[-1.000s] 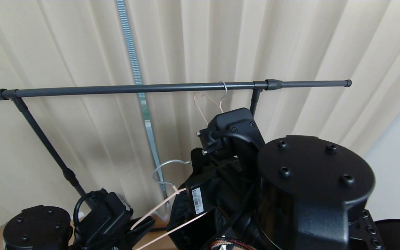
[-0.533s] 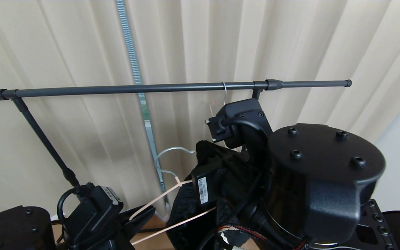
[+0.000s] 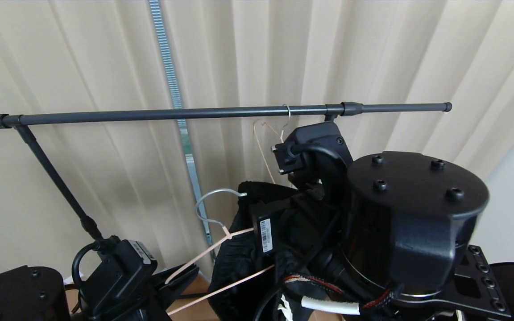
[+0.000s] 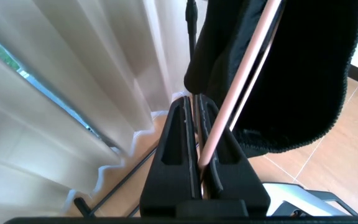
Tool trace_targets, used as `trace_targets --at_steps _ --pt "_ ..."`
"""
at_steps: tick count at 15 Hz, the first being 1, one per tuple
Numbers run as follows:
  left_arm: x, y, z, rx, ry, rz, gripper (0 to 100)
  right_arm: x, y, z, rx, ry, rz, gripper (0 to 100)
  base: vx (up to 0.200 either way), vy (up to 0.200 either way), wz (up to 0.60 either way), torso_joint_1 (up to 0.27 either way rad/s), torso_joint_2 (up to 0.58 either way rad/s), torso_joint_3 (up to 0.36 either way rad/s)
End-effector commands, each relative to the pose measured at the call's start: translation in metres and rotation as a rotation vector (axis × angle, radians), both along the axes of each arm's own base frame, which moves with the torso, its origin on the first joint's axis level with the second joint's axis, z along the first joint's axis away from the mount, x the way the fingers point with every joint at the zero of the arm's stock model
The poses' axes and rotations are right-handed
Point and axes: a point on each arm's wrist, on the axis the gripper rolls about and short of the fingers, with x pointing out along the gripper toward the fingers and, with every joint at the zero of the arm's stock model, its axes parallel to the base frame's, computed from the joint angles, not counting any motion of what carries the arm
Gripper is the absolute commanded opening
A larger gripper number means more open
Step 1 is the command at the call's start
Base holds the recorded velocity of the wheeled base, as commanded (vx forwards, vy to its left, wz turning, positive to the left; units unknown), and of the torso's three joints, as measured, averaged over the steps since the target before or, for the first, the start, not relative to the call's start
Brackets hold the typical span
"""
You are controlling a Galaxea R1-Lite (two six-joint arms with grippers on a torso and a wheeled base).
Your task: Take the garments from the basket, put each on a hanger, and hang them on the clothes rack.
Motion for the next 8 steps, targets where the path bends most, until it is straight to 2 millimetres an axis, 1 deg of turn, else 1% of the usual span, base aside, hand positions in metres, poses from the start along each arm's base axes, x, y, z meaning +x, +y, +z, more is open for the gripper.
trace_targets --at_steps 1,2,4,8 --pt "0.000 0.000 0.000 -0.001 -0.002 0.000 0 0.005 -0.003 0.001 0.002 -0.002 -0.017 100 0.000 0.000 0.00 0.000 0.00 0.000" --pt "-0.001 0.000 0.000 -0.001 -0.002 -0.003 0 0.008 -0.005 0.004 0.010 -0.007 -0.034 100 0.000 0.000 0.00 0.000 0.00 0.000" --pt "-0.001 0.000 0.000 -0.003 0.001 -0.004 0 0.008 -0.003 0.003 0.008 -0.008 -0.040 100 0.000 0.000 0.00 0.000 0.00 0.000" --pt "0.000 -0.001 0.001 -0.015 0.003 -0.002 0 0.004 0.006 -0.008 -0.021 0.006 -0.020 100 0.000 0.000 0.00 0.000 0.00 0.000"
